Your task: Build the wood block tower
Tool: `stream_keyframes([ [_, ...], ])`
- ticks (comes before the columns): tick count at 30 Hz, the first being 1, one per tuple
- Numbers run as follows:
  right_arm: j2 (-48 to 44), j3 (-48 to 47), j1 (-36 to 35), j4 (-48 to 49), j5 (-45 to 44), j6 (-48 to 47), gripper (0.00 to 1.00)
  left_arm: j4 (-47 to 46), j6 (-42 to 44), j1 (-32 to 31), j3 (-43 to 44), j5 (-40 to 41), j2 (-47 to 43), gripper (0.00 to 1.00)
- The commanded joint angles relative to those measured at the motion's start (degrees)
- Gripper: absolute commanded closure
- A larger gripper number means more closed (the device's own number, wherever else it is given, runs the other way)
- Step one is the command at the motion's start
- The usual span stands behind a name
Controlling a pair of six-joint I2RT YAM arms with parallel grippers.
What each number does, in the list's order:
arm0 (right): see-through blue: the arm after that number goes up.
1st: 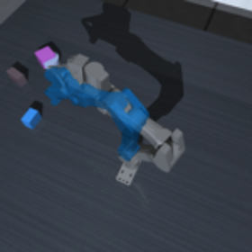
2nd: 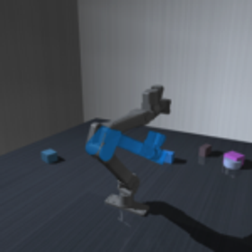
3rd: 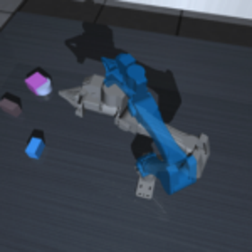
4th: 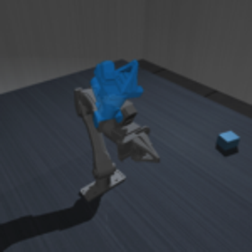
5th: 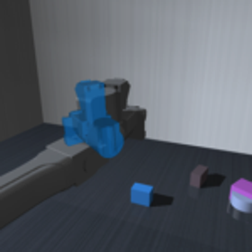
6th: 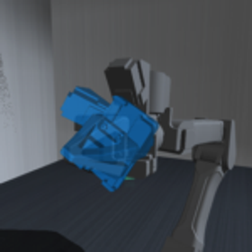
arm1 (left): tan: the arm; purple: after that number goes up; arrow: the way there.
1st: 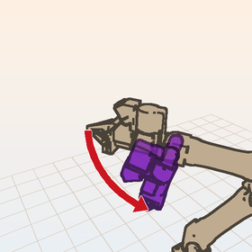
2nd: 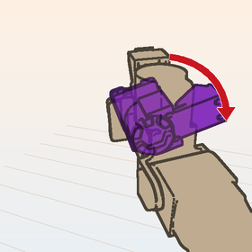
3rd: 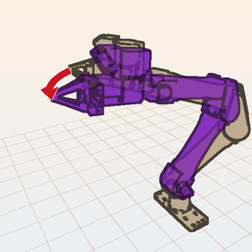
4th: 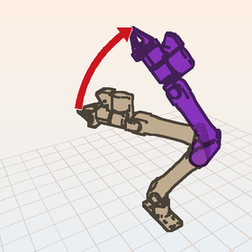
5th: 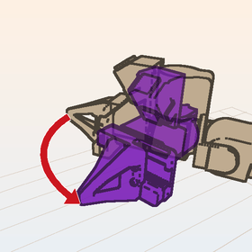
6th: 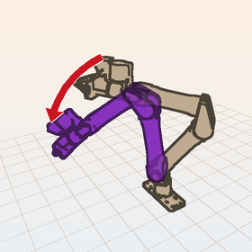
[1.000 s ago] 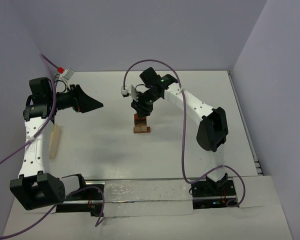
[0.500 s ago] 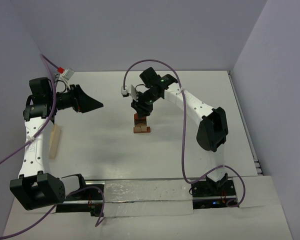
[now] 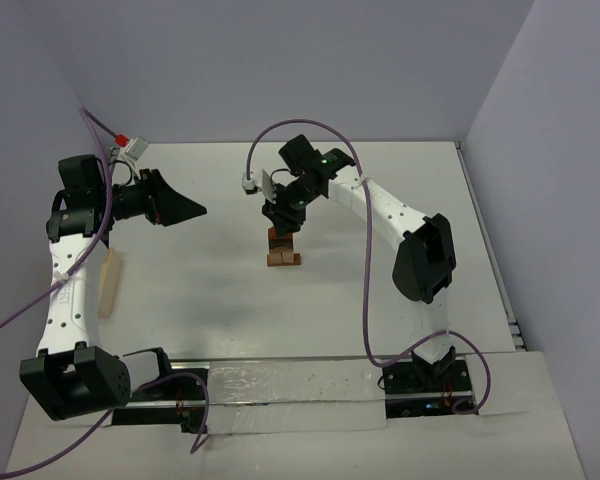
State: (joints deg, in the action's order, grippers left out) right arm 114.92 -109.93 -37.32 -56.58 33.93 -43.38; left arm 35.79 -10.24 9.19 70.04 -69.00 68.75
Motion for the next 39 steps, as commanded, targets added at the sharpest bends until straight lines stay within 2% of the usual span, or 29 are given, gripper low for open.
stream_keyframes([
  [1,1.01,-0.17,0.41,1.61,1.11,-0.66,0.78,-1.78,0.40,0.53,0.51,-1.93,-0.11,0.01],
  [23,1.18,0.68,0.46,1.73,0.64,-1.01,0.73,-2.16,-0.22,0.48,0.66,-2.11,0.24,0.01],
  [32,1.36,0.77,0.41,2.05,0.52,-0.75,0.62,-2.34,-0.25,0.48,0.80,-2.25,0.42,0.01],
  [39,1.53,0.51,0.32,2.17,0.52,-0.48,0.61,-2.04,-0.22,0.48,0.89,-1.93,0.42,0.01],
])
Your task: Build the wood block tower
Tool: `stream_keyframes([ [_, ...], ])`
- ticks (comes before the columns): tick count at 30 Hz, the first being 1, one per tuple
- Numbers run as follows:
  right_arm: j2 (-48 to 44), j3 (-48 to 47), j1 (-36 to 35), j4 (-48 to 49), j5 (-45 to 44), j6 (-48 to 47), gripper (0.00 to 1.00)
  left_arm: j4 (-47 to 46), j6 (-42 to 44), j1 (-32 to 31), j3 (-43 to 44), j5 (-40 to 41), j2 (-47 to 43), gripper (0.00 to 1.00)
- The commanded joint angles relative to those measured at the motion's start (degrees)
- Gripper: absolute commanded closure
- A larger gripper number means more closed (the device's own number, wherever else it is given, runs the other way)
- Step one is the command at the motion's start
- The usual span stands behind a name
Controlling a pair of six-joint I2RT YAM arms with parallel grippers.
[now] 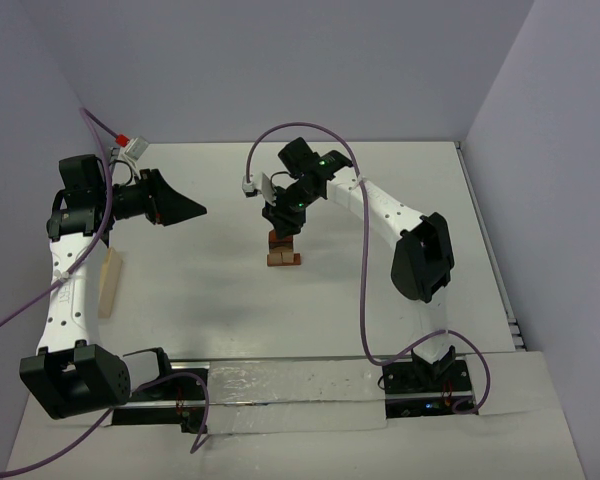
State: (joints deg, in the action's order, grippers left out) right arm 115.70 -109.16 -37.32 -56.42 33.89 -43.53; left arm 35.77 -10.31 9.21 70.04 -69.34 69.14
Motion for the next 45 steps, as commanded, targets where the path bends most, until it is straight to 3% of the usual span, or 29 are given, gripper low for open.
stream_keyframes([
  [1,0.67,-0.26,0.32,2.02,0.65,-0.24,0.60,-2.02,0.02,0.54,0.89,-1.50,0.03,0.01],
  [20,0.87,-0.17,0.25,2.44,0.74,0.15,0.58,-1.89,0.02,0.48,1.04,-1.61,0.03,0.01],
  [32,0.76,0.44,0.14,2.72,0.65,-0.13,0.49,-1.58,0.29,0.54,0.98,-1.56,-0.09,0.01],
  [38,0.08,0.33,0.05,2.81,0.78,0.33,0.36,-1.40,0.55,0.54,0.98,-1.49,-0.23,0.01],
  [40,-1.21,-0.47,-0.03,2.81,1.63,1.28,0.23,-1.32,0.64,0.54,1.06,-1.27,-0.15,0.01],
  [42,-2.21,-0.98,-0.08,2.81,1.85,1.62,0.21,-1.36,0.55,0.54,1.06,-1.24,-0.15,0.01],
  [45,-4.62,-1.85,-0.12,2.71,2.09,2.62,0.08,-0.59,1.10,0.54,1.77,-0.87,-0.24,0.01],
])
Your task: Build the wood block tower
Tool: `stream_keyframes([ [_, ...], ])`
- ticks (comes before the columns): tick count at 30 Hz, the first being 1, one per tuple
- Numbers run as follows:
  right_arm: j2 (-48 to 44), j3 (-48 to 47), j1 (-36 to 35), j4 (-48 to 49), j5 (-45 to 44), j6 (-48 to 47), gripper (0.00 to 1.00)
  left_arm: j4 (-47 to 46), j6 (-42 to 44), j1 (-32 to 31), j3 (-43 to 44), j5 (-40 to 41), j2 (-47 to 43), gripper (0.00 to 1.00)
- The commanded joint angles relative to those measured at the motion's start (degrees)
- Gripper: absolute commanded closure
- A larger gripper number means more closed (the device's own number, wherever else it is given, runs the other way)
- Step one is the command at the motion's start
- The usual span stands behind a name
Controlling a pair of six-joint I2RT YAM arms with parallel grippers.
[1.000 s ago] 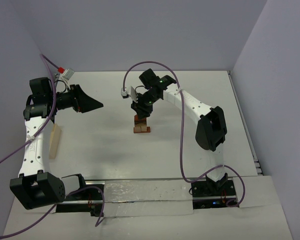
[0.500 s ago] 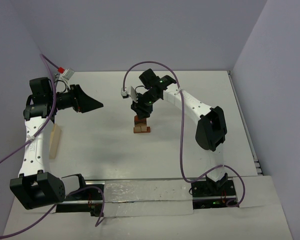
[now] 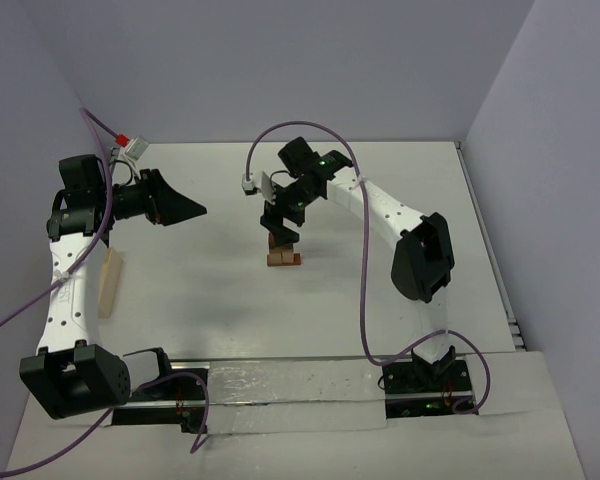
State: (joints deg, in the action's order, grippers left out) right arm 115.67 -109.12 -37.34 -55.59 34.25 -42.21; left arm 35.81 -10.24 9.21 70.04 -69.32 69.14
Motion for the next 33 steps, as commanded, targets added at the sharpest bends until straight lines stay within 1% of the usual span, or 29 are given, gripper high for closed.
stream_keyframes([
  [1,-6.20,-1.97,-0.09,1.80,1.89,1.65,0.07,0.04,1.69,0.54,2.34,-0.81,-0.24,0.01],
  [5,-11.63,-1.18,0.03,2.26,1.94,2.91,0.04,3.53,5.12,0.54,3.78,0.04,-0.27,0.01],
  [6,-13.54,-0.07,0.31,2.96,1.75,3.94,0.02,5.07,6.70,0.54,4.29,1.62,-0.45,0.01],
  [8,-17.04,2.15,1.08,4.31,0.98,5.66,0.00,7.25,9.05,0.54,5.02,6.00,-0.73,0.01],
  [10,-21.14,4.80,2.24,6.30,-0.06,7.84,0.00,9.16,13.47,0.54,5.28,12.43,-0.82,0.01],
  [12,-24.18,8.19,4.30,8.85,-0.94,10.27,0.00,9.53,14.99,0.54,5.19,16.94,-0.85,0.01],
  [13,-25.62,12.36,5.57,10.49,-1.20,13.84,0.00,9.27,15.43,0.54,4.92,18.61,-0.86,0.01],
  [14,-28.99,14.99,8.77,15.41,-1.55,16.67,0.00,9.01,16.12,0.46,4.32,20.21,-1.03,0.01],
  [15,-30.65,17.29,10.50,17.97,-1.80,21.89,0.00,8.77,16.13,0.46,3.99,23.39,-1.19,0.01],
  [16,-34.11,22.35,14.38,22.89,-2.06,24.96,0.00,7.52,15.88,0.46,3.15,25.16,-1.61,0.01],
  [18,-37.93,28.94,18.28,26.53,-4.62,30.84,0.00,6.64,16.09,0.40,2.34,28.92,-2.02,0.01],
  [20,-42.20,33.03,21.58,29.39,-9.07,32.73,0.00,5.75,15.95,0.34,1.64,30.51,-2.46,0.01],
  [24,-50.09,44.89,26.65,32.88,-20.12,34.72,0.00,3.42,15.95,0.28,-0.92,35.76,-3.30,0.01],
  [27,-53.87,49.32,29.05,33.54,-24.55,36.54,0.00,0.77,15.84,0.28,-2.80,39.65,-3.72,0.01],
  [30,-57.03,54.24,31.37,34.34,-25.28,38.09,0.00,-0.09,15.87,0.23,-4.34,41.24,-3.31,0.01],
  [33,-59.93,57.14,31.84,36.12,-26.06,39.94,0.00,-2.20,15.53,0.19,-5.95,42.38,-4.35,0.01],
])
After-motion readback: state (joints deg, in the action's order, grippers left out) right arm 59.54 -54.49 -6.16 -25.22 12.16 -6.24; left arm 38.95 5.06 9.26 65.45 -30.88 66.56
